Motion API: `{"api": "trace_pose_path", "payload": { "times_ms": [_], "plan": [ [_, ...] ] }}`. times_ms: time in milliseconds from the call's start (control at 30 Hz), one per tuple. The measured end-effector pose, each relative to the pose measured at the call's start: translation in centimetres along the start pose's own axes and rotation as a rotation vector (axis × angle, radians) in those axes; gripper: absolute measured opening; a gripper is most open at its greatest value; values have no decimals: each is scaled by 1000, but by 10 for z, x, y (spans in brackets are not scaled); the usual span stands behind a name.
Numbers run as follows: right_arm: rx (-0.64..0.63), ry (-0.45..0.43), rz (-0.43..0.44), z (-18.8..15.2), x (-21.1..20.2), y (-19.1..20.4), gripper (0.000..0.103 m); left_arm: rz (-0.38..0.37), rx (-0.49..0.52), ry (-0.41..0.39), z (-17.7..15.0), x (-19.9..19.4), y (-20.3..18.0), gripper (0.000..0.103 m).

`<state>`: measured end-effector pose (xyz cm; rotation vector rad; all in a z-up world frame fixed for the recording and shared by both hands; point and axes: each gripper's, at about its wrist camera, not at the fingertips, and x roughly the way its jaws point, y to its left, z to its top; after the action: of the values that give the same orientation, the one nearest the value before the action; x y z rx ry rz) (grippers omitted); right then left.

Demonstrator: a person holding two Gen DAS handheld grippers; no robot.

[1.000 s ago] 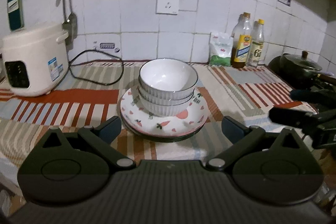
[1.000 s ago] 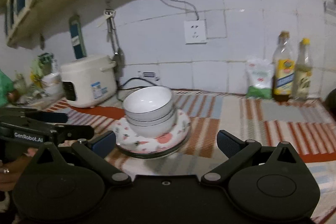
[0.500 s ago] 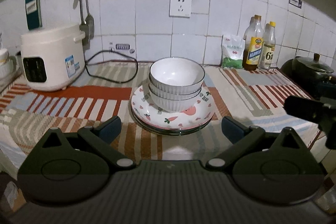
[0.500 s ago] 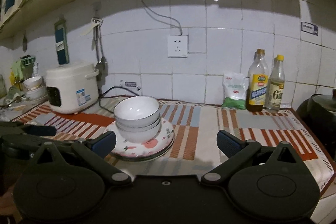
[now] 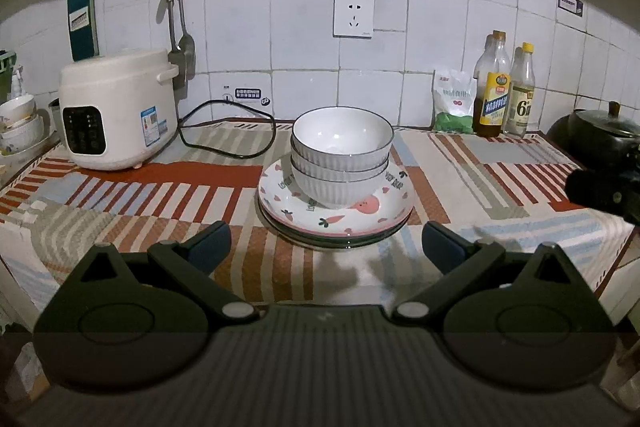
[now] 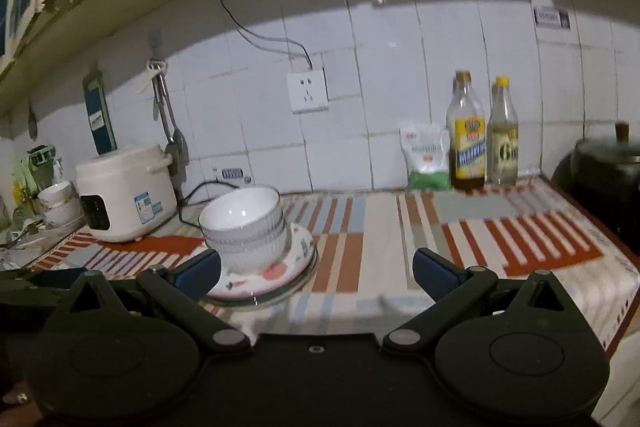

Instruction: Organize plates and bowls

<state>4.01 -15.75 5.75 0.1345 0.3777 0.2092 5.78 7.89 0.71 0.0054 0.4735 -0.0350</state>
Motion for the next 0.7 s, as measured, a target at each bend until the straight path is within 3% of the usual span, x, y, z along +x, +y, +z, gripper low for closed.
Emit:
{"api": "trace_pose_path", "payload": {
  "times_ms": [267, 533, 700],
  "plan": [
    [-14, 29, -42, -10, 1, -1, 103, 64, 43, -3, -8, -4, -10, 103],
    [-34, 9, -95, -15, -10, -1, 103, 38, -70, 13, -12, -11, -1, 103],
    [-46, -7, -117, -18, -17, 0, 103, 54, -22, -1, -16, -15, -3, 103]
  ]
}}
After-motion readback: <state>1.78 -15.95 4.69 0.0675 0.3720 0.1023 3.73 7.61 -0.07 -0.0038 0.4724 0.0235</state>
